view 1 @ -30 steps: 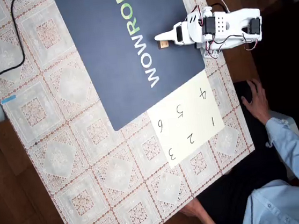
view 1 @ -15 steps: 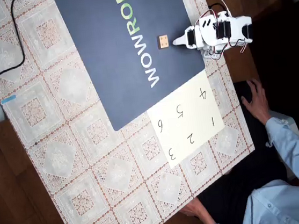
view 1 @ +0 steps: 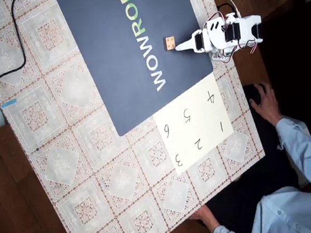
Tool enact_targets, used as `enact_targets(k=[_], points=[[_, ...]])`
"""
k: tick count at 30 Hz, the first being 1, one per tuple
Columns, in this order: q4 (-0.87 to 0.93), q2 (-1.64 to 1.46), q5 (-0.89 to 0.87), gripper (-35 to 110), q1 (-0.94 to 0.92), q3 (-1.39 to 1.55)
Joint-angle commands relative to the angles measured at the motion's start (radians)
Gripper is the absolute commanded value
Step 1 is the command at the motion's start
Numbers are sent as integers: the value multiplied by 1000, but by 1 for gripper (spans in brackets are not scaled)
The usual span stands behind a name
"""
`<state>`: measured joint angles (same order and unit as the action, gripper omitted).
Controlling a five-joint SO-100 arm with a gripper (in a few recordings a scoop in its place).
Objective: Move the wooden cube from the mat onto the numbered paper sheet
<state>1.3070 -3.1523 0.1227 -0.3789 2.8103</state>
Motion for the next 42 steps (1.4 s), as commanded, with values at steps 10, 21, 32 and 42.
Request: enact_targets(k=[10, 21, 32, 42], points=[[-15, 715, -106, 58, -55, -333], [-252, 1160, -25, 26, -192, -425], [-291, 1250, 2, 42, -209, -472], [-344, 1267, 26, 22, -175, -468]])
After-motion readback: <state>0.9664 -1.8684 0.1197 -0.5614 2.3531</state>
